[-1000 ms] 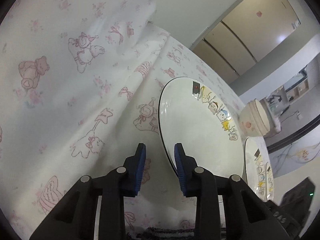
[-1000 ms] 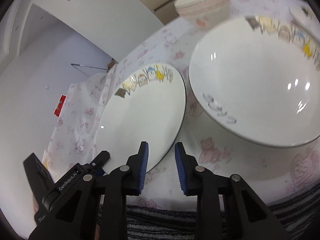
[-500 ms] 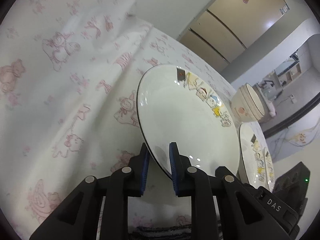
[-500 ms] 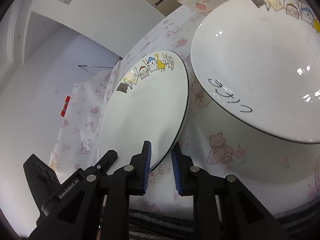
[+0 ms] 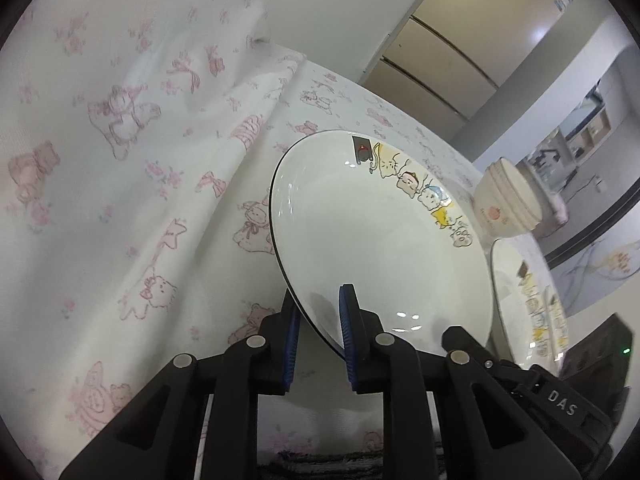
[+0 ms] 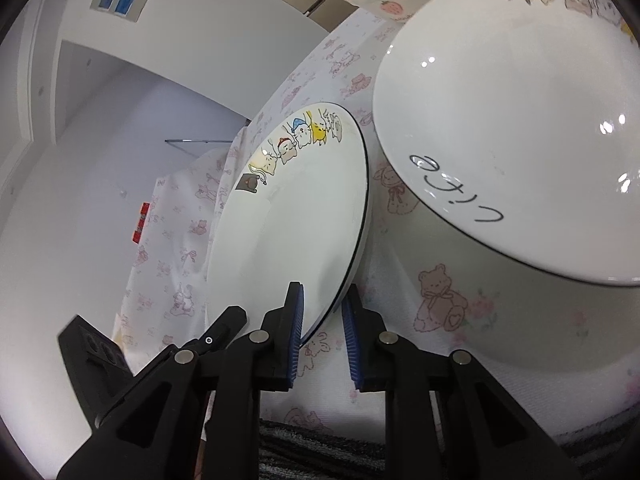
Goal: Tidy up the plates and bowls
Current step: 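Close the right gripper on the rim of the white plate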
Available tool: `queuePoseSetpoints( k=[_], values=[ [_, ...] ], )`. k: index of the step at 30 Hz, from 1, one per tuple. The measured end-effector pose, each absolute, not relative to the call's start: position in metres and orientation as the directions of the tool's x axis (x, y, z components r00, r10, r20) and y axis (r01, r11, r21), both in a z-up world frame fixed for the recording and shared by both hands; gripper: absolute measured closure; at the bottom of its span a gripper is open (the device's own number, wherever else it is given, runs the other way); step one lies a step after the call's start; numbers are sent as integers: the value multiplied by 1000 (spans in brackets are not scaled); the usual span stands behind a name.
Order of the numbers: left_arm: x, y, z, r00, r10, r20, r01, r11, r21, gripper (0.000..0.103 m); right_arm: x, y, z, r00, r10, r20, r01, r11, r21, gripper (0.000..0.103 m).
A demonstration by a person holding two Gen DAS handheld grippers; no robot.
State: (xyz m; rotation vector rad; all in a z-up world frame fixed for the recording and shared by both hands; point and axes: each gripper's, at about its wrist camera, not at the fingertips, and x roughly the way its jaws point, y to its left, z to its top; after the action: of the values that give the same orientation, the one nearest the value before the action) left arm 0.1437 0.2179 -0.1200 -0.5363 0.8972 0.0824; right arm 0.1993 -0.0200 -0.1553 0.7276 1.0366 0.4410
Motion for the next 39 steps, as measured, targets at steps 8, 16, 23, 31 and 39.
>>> queuePoseSetpoints(
  k=[8, 16, 23, 31, 39],
  values=[
    [134, 213, -108, 670, -109, -734, -264, 889, -373, 80, 195, -15, -147, 474, 630, -615, -42, 714, 699, 83],
    [118, 216, -103, 642, -128, -756, -281, 878, -387, 79, 186, -17, -140, 450, 603, -659, -30, 747, 664, 83],
    [75, 205, -71, 697, -114, -708, -261, 880, -398, 79, 148, -23, -101, 509, 574, -642, -97, 779, 620, 83],
    [47, 193, -60, 730, -74, -679, -266, 885, -383, 78, 128, -30, -92, 534, 581, -614, -124, 772, 623, 83],
    [41, 192, -52, 769, -55, -637, -240, 899, -367, 78, 121, -26, -87, 579, 583, -570, -176, 772, 610, 83]
  ],
)
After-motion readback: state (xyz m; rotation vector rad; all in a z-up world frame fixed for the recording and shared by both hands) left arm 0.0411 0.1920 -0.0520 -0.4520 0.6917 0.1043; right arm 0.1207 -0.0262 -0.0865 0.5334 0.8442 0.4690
